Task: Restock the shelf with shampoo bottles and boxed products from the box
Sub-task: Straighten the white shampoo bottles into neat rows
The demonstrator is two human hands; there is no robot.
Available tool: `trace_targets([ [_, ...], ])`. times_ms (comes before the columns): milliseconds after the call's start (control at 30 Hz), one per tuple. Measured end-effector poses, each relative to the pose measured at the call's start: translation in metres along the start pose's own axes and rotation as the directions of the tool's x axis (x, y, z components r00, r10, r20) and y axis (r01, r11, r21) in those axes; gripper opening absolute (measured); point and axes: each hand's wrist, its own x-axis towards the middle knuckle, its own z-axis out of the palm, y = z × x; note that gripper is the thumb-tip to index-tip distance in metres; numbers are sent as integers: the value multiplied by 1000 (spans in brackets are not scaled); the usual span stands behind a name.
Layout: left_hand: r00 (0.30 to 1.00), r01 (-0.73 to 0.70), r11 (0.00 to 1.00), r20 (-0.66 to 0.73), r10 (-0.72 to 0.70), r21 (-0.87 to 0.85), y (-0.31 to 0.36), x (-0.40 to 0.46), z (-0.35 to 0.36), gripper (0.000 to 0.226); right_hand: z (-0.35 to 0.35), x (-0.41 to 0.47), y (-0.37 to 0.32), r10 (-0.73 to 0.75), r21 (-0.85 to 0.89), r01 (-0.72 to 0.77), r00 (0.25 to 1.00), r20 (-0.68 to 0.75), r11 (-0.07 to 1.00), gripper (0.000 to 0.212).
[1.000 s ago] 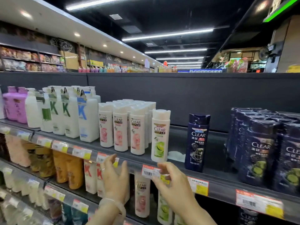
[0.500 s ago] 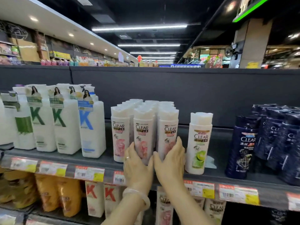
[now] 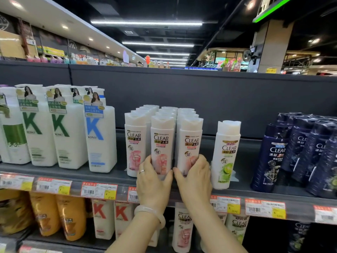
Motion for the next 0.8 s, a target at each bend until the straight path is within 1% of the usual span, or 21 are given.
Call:
trace_targets([
  [100, 1000, -14, 1000, 25, 14, -10, 0, 0, -2, 66, -1, -1, 0, -5, -5, 6, 1000, 12, 1000, 71],
  [200, 998, -31, 999, 55, 34, -39, 0, -6, -6, 71, -6, -4, -1, -27, -9, 27, 998, 64, 1000, 83],
  [233, 998, -41, 997, 39, 44, -62, -2, -9, -9, 71, -8, -7, 0, -31, -6, 32, 996, 84, 999, 88],
  [267, 997, -74, 993, -9, 74, -97, -4, -11, -13, 67, -11, -12, 0, -45, -5, 45, 995, 91, 999, 91],
  [300, 990, -124, 984, -79, 114, -129, -8, -11, -18, 61, -14, -20, 0, -83, 5, 83, 994, 74, 997, 90],
  [333, 979, -156, 976, -152, 134, -148, -14, -9, -25, 55, -17, -28, -1, -164, 26, 163, 986, 26, 986, 85],
  [367, 970, -157, 976, -208, 123, -153, -19, -5, -31, 52, -18, -35, -1, -262, 46, 264, 964, -35, 964, 77],
  [400, 970, -120, 982, -226, 86, -143, -24, 3, -37, 53, -16, -41, -3, -339, 67, 345, 937, -87, 936, 69],
  [433, 981, -52, 991, -195, 27, -125, -27, 12, -41, 58, -13, -46, -6, -396, 77, 404, 913, -100, 912, 64],
  [467, 991, 24, 995, -126, -36, -97, -29, 20, -43, 65, -12, -48, -11, -424, 84, 427, 904, -51, 901, 61],
  [500, 996, 74, 996, -49, -77, -58, -28, 27, -43, 73, -12, -47, -19, -422, 85, 420, 906, 15, 904, 62],
  [533, 996, 87, 996, 5, -87, -21, -27, 32, -43, 78, -9, -45, -25, -389, 91, 381, 915, 107, 920, 65],
  [567, 997, 76, 997, 27, -76, 1, -26, 35, -42, 79, -6, -42, -29, -350, 78, 342, 925, 148, 937, 68],
  [633, 999, 50, 999, 19, -50, 17, -26, 40, -40, 67, 0, -35, -38, -315, 8, 318, 934, 167, 948, 72],
  [700, 999, 49, 999, 12, -49, 20, -29, 44, -42, 54, 6, -32, -45, -283, -17, 290, 944, 168, 957, 76],
  [800, 999, 41, 999, 1, -41, 4, -33, 44, -45, 50, 14, -30, -51, -194, -49, 207, 961, 196, 977, 83],
])
